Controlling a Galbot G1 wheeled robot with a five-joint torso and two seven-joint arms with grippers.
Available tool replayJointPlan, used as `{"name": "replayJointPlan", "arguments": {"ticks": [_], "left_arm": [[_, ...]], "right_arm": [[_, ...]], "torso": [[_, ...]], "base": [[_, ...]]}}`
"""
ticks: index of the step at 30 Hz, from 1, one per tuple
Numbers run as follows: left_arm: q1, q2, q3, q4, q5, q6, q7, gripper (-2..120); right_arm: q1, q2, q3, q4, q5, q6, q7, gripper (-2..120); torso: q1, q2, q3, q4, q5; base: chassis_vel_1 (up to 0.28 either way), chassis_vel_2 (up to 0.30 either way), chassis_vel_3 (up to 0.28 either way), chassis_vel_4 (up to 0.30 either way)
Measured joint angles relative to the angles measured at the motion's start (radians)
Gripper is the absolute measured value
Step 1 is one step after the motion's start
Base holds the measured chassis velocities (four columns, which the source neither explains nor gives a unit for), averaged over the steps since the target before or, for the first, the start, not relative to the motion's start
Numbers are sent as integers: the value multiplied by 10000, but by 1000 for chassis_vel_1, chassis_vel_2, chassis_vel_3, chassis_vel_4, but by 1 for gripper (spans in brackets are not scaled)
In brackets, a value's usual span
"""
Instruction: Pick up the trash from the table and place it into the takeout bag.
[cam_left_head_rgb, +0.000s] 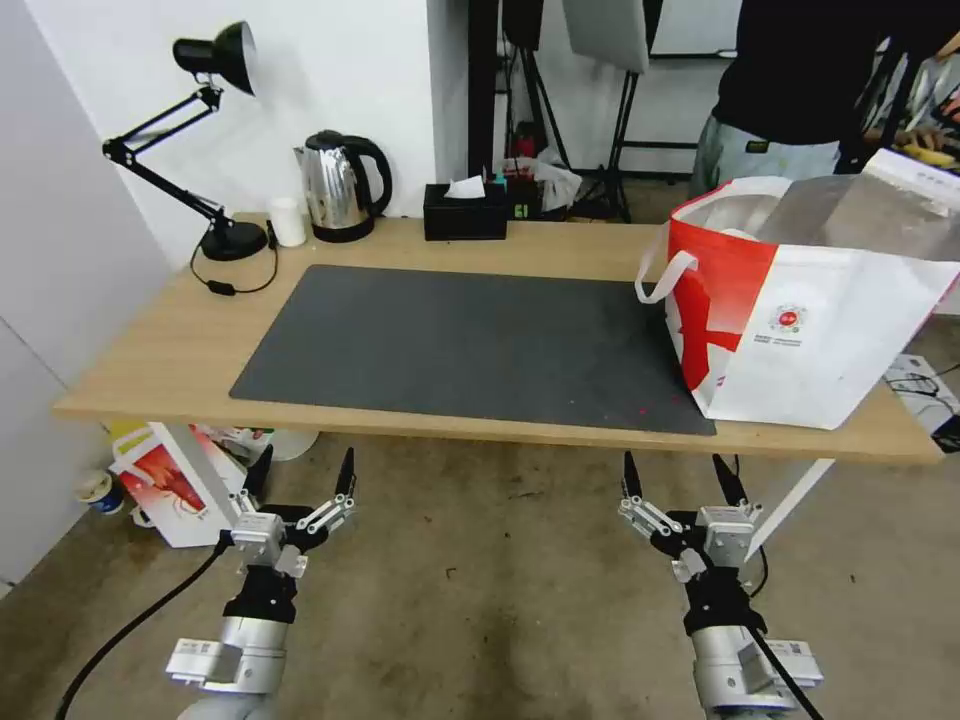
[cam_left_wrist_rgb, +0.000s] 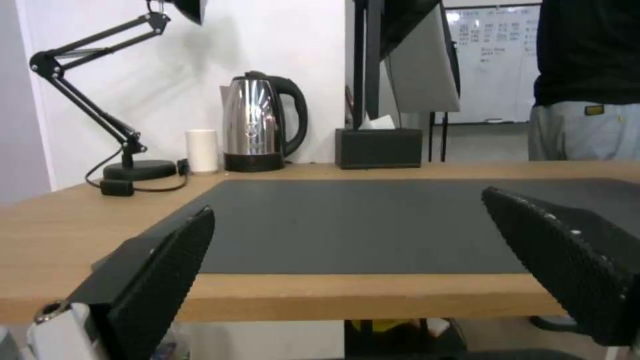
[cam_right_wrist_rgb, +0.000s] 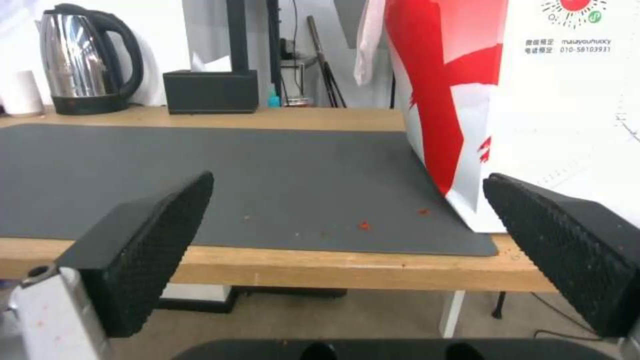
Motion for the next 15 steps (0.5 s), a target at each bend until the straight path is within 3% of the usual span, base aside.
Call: {"name": "replayJointPlan", "arguments": {"ticks": [15], "left_arm": [[-121, 54, -17, 143, -13, 39, 147, 100]], "right_arm": [[0, 0, 0, 0, 0, 0, 0, 100]], "torso": [[0, 0, 0, 0, 0]], "base": [[0, 0, 0, 0]]}}
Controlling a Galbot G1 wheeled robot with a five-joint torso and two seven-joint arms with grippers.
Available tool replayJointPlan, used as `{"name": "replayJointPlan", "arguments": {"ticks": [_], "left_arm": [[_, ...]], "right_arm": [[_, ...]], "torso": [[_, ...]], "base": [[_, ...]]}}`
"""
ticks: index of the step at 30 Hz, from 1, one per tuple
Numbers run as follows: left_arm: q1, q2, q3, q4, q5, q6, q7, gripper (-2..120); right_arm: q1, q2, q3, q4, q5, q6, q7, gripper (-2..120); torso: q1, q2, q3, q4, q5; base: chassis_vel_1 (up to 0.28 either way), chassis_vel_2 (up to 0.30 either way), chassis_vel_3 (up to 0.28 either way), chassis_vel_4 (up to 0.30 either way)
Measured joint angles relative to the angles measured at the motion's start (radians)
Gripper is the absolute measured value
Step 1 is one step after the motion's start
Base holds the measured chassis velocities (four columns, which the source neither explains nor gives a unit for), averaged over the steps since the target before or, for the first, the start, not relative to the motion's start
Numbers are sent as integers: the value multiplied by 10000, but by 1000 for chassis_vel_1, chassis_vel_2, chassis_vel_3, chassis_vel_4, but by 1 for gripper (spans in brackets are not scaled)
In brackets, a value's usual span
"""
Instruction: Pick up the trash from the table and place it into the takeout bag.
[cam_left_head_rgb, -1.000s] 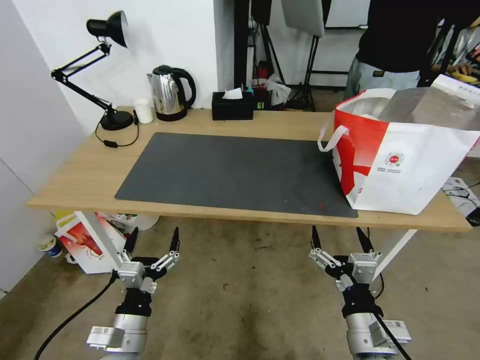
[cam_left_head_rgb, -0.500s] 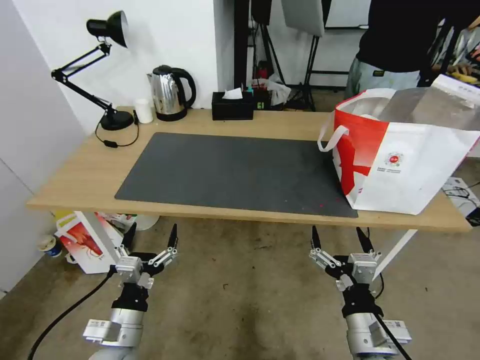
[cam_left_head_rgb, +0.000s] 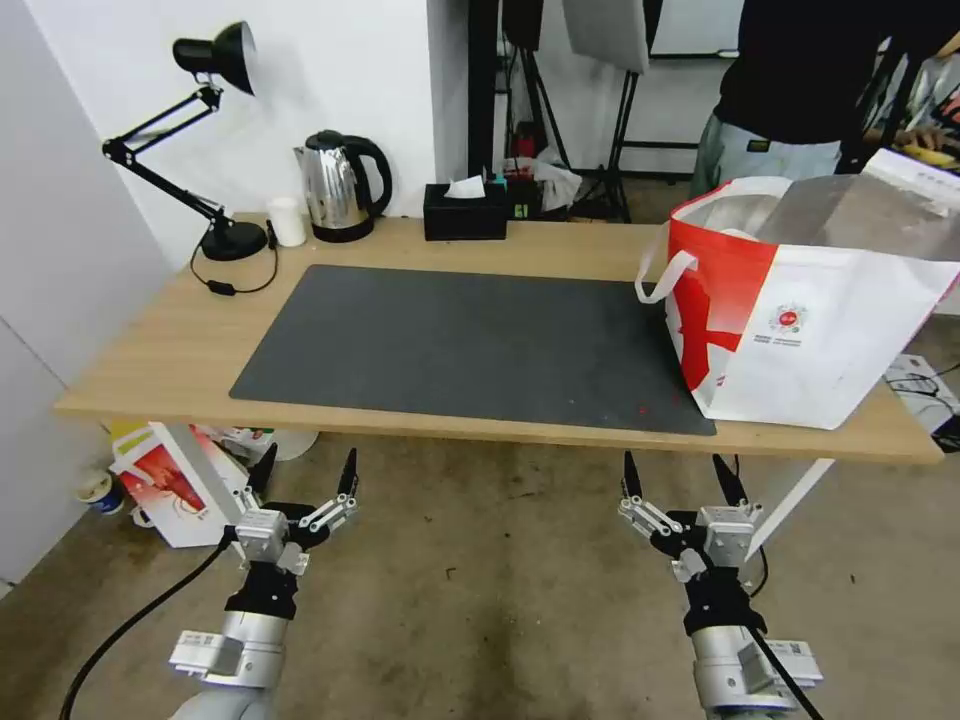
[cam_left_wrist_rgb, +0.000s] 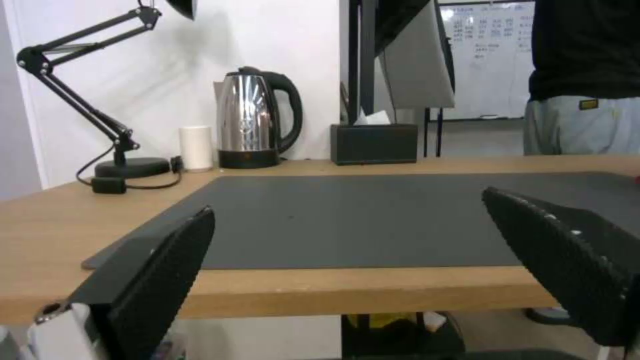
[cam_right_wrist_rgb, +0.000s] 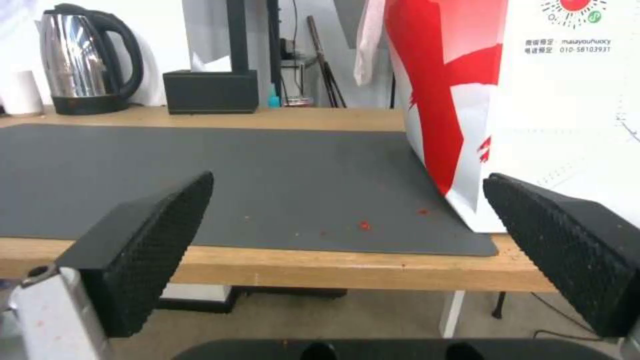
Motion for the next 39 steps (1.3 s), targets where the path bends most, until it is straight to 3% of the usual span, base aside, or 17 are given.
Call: {"name": "replayJointPlan", "arguments": {"ticks": [39], "left_arm": [[8, -2, -5, 2, -13, -5, 9, 100]], "right_arm": [[0, 1, 0, 0, 0, 0, 0, 100]], "torso": [[0, 0, 0, 0, 0]], "base": [[0, 0, 0, 0]]}}
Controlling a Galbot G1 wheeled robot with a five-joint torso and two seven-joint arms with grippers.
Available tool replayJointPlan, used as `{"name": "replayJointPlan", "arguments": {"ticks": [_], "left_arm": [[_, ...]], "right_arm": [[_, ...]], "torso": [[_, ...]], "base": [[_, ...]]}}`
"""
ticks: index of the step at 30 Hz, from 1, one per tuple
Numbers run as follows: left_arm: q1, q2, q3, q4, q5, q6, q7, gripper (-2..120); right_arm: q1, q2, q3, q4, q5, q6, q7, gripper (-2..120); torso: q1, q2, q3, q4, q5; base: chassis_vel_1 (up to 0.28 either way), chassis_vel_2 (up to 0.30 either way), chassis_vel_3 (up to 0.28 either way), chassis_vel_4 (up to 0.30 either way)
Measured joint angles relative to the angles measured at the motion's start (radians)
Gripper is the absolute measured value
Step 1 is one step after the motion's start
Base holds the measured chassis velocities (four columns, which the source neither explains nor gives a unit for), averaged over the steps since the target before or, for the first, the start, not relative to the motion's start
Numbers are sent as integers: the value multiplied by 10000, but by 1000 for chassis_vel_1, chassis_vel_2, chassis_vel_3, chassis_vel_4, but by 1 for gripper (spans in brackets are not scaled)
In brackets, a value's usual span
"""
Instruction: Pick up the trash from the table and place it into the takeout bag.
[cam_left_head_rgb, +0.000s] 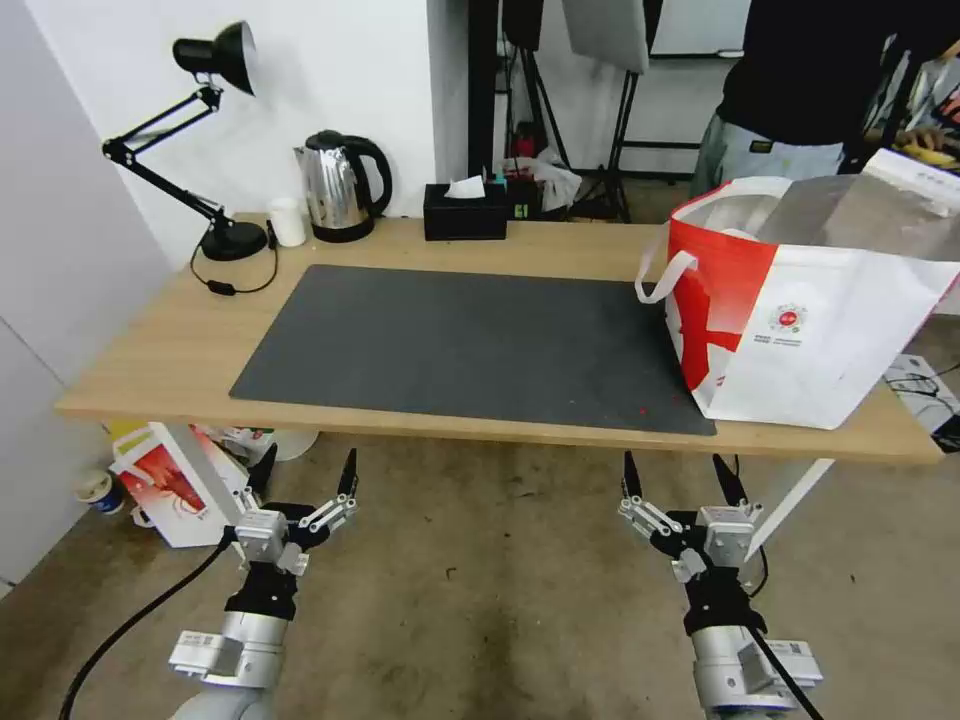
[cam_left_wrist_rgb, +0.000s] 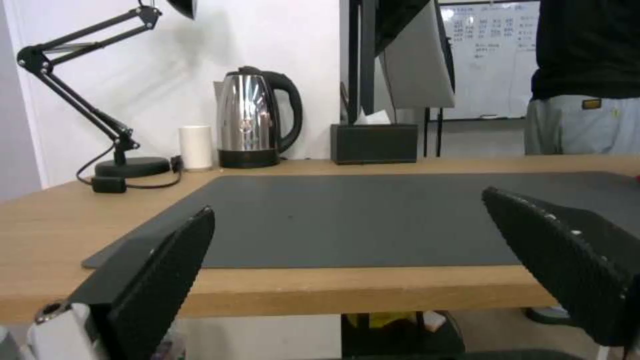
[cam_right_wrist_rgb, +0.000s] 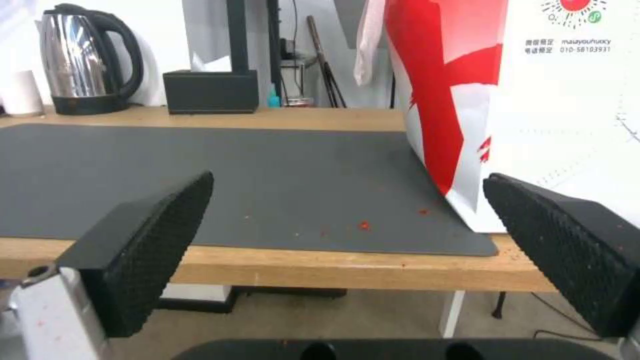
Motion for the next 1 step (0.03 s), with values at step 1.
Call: {"name": "replayJointPlan", "arguments": {"ticks": [1], "left_arm": [[0, 0, 0, 0, 0, 0, 0, 100]], "right_arm": [[0, 0, 0, 0, 0, 0, 0, 100]], "torso": [[0, 0, 0, 0, 0]], "base": [[0, 0, 0, 0]]}}
